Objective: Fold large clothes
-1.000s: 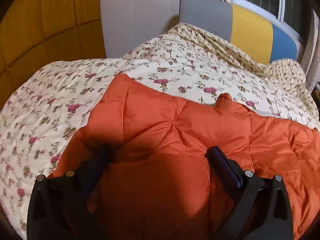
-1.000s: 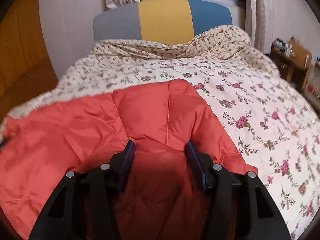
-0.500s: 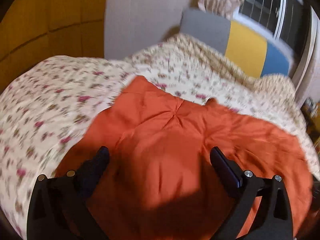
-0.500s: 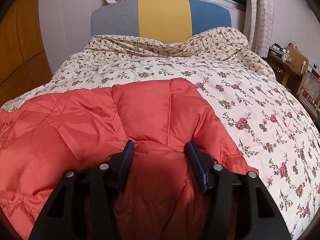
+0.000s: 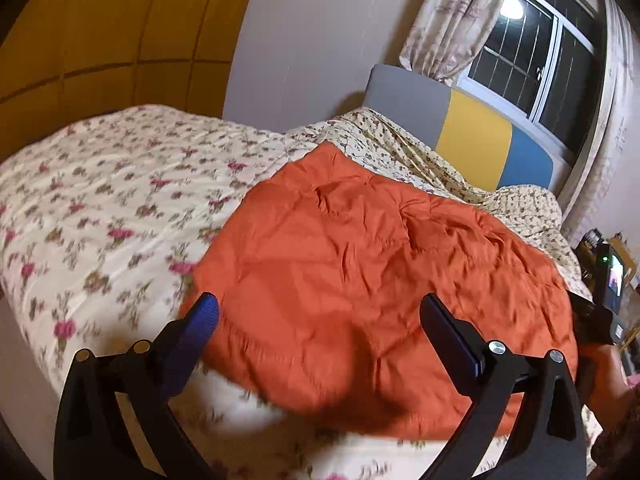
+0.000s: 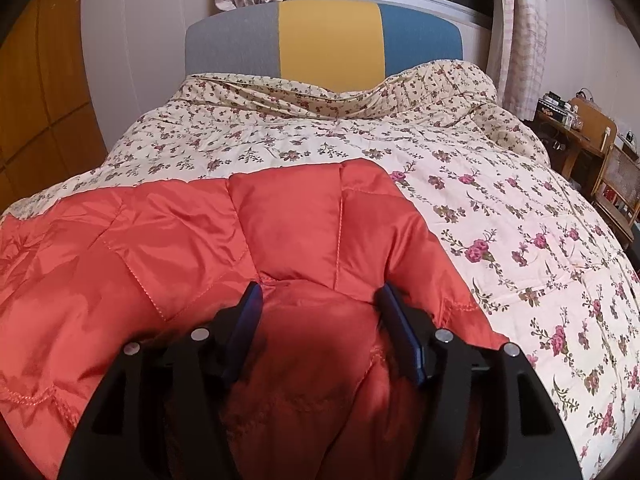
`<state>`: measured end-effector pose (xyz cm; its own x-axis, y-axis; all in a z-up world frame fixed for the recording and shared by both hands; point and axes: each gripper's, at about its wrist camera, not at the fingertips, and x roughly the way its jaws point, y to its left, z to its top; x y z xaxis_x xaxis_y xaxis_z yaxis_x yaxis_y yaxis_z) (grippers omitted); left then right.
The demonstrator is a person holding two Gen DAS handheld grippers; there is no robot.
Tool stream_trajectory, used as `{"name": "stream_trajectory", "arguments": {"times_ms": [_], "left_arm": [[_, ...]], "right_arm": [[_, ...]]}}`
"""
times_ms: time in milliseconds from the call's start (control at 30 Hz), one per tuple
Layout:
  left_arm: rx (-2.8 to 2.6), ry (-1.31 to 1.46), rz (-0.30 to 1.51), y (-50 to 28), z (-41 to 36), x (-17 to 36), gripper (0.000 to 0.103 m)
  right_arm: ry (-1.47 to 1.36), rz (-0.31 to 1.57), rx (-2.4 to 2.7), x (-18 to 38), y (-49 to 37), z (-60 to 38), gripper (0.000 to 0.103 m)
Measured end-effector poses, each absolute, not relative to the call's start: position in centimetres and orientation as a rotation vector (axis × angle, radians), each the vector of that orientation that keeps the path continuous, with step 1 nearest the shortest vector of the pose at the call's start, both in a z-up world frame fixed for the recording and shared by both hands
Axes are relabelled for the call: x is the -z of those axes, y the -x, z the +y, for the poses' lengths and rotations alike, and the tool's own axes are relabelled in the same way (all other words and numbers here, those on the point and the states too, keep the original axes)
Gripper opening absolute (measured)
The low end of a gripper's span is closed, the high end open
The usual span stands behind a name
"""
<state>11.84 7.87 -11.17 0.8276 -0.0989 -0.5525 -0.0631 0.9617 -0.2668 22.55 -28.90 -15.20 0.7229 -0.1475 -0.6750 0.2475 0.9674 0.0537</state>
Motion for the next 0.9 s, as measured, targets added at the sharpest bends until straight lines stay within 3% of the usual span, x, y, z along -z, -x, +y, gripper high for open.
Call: {"name": "stream_trajectory", "arguments": {"times_ms": [133, 367, 533, 600, 667, 700, 733, 833, 900], "left_arm": [[0.008, 0.374, 0.640, -11.3, 9.3, 12.1, 0.100], [0.028, 0.570, 0.718, -11.5, 11.1, 13.9, 0.100], [0.100, 0.602, 0.712, -11.6, 10.8, 13.8, 0.100], [0.121, 0.617, 0.708, -11.7, 10.7, 13.8, 0.100], [0.127, 0.640, 0.707, -11.9, 10.7, 13.9, 0.099], [0.126, 0.654, 0.706, -12.0, 10.8, 14.0, 0.096], [0.120, 0.664, 0.706, -12.2, 10.9, 14.0, 0.091], [0.114, 0.690, 0.702, -12.4, 11.4, 14.3, 0.082], [0.116, 0.701, 0.700, -12.6, 11.7, 14.4, 0.081]], "right_arm": [[-0.164, 0.707, 0.191, 14.1, -20.8, -28.6, 0.081], [-0.206, 0.688, 0.131, 12.9, -15.8, -26.7, 0.087], [-0.284, 0.684, 0.028, 12.1, -11.9, -24.2, 0.085], [-0.305, 0.681, -0.025, 11.8, -10.7, -23.0, 0.075], [-0.309, 0.684, -0.086, 11.4, -9.7, -21.5, 0.054], [-0.307, 0.687, -0.110, 11.4, -9.4, -20.8, 0.038], [-0.301, 0.686, -0.139, 11.2, -9.0, -19.9, 0.030], [-0.261, 0.661, -0.193, 10.8, -8.1, -18.0, 0.015], [-0.234, 0.657, -0.227, 10.7, -7.9, -16.8, 0.011]]}}
